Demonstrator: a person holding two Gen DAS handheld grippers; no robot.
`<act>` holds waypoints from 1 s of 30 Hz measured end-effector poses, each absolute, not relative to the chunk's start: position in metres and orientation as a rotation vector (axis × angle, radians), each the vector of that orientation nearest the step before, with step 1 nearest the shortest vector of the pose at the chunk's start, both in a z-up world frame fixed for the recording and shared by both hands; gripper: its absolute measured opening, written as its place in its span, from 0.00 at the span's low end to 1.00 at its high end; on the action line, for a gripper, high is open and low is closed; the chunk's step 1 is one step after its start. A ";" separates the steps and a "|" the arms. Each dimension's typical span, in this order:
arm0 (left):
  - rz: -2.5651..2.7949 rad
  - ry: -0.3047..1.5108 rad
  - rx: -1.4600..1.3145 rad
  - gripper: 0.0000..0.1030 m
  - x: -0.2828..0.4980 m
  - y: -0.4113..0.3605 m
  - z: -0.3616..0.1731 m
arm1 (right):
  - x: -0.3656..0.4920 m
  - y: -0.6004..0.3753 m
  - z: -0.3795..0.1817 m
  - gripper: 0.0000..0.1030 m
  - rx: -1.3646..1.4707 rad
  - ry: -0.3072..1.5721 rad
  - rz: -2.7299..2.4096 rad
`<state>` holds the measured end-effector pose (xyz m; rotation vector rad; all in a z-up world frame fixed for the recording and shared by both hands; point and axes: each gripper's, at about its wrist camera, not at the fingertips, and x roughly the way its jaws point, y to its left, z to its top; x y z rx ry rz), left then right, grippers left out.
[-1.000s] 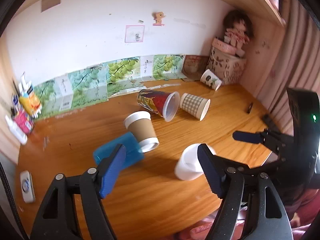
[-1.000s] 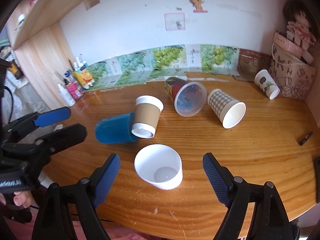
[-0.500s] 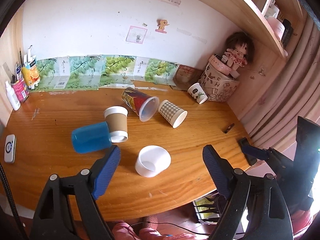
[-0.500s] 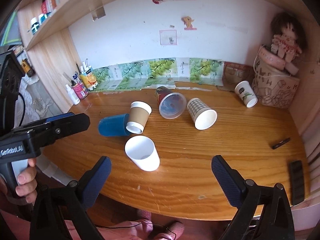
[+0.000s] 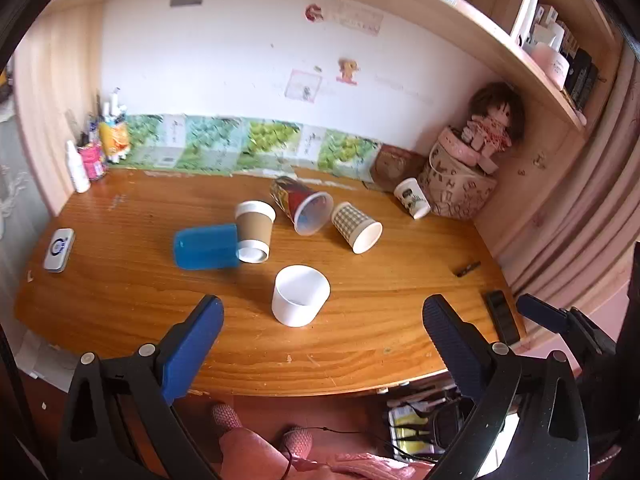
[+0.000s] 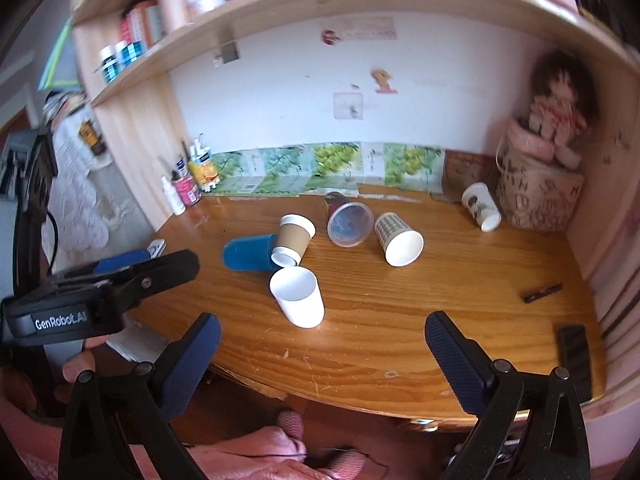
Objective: Flip cup upright
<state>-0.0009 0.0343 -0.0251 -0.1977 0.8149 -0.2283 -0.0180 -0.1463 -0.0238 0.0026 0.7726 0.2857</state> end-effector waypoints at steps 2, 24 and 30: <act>-0.201 0.793 -0.194 0.98 -0.009 0.032 -0.022 | -0.028 -0.144 -0.021 0.99 -0.014 0.749 0.305; 0.079 0.434 -0.036 0.99 -0.050 -0.005 0.006 | -0.061 -0.203 -0.007 1.00 0.162 0.478 0.087; 0.128 0.450 -0.017 0.99 -0.053 -0.008 0.002 | -0.060 -0.209 -0.009 0.99 0.183 0.479 0.098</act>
